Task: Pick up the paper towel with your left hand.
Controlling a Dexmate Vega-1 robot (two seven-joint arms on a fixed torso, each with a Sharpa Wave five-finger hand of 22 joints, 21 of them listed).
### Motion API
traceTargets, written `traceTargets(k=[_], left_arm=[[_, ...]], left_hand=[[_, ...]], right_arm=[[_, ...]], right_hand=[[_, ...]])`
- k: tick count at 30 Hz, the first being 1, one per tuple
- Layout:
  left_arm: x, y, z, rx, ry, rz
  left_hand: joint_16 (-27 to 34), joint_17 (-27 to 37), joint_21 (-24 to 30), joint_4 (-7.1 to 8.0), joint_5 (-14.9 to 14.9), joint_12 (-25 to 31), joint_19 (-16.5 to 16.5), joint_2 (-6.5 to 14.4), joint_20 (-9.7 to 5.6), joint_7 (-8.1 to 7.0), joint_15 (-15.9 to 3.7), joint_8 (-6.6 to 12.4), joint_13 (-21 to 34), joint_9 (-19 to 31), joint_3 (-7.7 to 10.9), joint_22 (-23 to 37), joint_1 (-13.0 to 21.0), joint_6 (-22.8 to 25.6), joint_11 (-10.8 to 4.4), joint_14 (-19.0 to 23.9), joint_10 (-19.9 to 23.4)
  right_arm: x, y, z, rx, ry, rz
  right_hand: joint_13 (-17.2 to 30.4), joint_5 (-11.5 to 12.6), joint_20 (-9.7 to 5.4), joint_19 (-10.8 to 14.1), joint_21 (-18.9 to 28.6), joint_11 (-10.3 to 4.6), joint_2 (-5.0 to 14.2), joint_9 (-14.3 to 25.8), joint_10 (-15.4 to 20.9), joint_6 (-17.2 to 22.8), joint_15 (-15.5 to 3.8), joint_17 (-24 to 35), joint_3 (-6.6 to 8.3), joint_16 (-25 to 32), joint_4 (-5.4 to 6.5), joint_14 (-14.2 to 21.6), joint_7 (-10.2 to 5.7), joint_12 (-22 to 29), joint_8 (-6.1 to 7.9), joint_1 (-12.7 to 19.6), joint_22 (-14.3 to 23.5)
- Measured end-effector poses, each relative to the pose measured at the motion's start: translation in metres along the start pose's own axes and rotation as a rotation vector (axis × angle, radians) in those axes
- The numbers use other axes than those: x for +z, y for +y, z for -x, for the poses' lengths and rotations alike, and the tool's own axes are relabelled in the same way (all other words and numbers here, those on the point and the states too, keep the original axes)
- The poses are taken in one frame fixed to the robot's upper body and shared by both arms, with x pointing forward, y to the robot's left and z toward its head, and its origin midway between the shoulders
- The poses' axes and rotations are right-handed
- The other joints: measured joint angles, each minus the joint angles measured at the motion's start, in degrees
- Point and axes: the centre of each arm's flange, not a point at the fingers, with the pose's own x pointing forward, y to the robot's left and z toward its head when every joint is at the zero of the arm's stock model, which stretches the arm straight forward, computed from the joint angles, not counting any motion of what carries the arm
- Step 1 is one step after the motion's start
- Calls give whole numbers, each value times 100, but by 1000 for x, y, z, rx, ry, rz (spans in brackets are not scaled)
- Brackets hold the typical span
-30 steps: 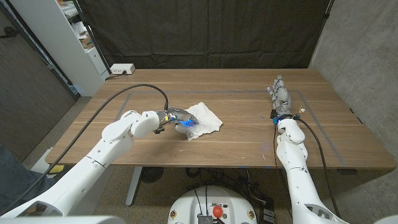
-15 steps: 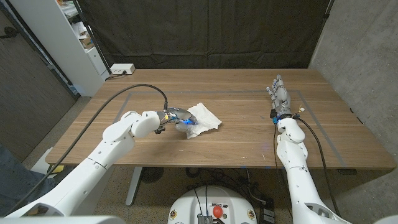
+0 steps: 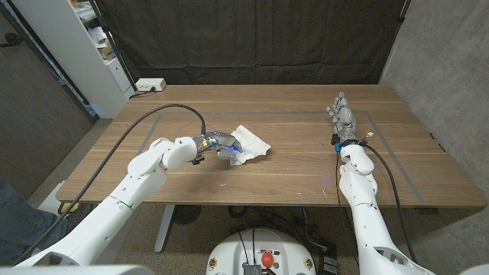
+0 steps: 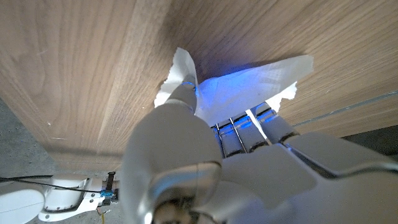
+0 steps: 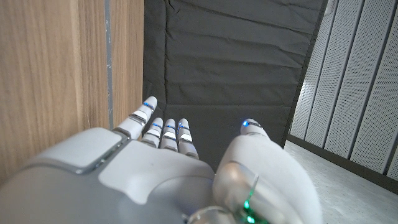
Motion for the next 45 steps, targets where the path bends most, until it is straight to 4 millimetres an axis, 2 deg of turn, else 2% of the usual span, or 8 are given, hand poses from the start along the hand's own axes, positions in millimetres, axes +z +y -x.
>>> traceTargets(k=[6,9,11,20,21,32,45], left_arm=[[1,0,1,21,15,17],[1,1,2,30,21,22],[2,2,3,33,19,21],[6,9,8,50,14,12],[-1,9,8,41,54,24],[-6,19,14,50,70,22],[-12,34,19,77,67,18]], left_hand=[[22,0,104,5,-46,91,303,18,8,-14,-7,92,4,0,85,38,101,322,-49,399,314],[45,2,179,-19,-48,122,587,13,135,-29,77,129,29,0,132,42,143,500,-75,727,476],[61,2,202,-11,-48,122,643,14,177,-28,172,129,32,0,148,53,165,500,-84,863,485],[-36,-34,219,14,-48,122,629,14,190,-28,205,129,32,-1,172,35,165,500,-53,896,515],[-36,-34,219,13,-48,122,618,14,196,-28,197,128,32,0,172,35,165,500,-52,887,514],[-180,-29,141,21,-48,46,442,14,167,-5,238,104,50,14,212,39,165,476,30,778,432],[-228,-32,140,45,-48,8,383,14,164,4,246,83,50,25,234,39,165,467,30,750,432]], right_arm=[[-1,0,-1,2,2,-2],[-1,0,-1,3,3,-3],[-1,0,-1,4,2,-3],[0,0,-1,8,-3,-7],[-1,0,-1,7,-3,-9],[0,3,-1,11,-8,-10],[3,7,-2,7,-19,-6]], right_hand=[[0,0,0,0,0,0,0,0,0,0,0,0,-22,0,-22,0,0,0,0,0,0],[0,0,0,0,0,0,0,0,0,0,0,0,-22,0,-22,0,0,0,0,0,0],[0,0,0,0,0,0,0,0,0,0,0,0,-22,0,-22,0,0,0,0,0,0],[0,0,0,0,0,0,0,0,0,0,0,0,-22,0,-22,0,0,0,0,0,0],[0,0,0,0,0,2,0,0,2,0,0,0,-22,0,-22,0,0,0,0,0,0],[0,0,0,0,0,0,0,0,42,32,0,0,-22,0,-21,0,32,0,0,0,0],[0,0,0,0,0,0,0,0,42,31,0,0,-21,0,-22,0,31,0,0,0,0]])
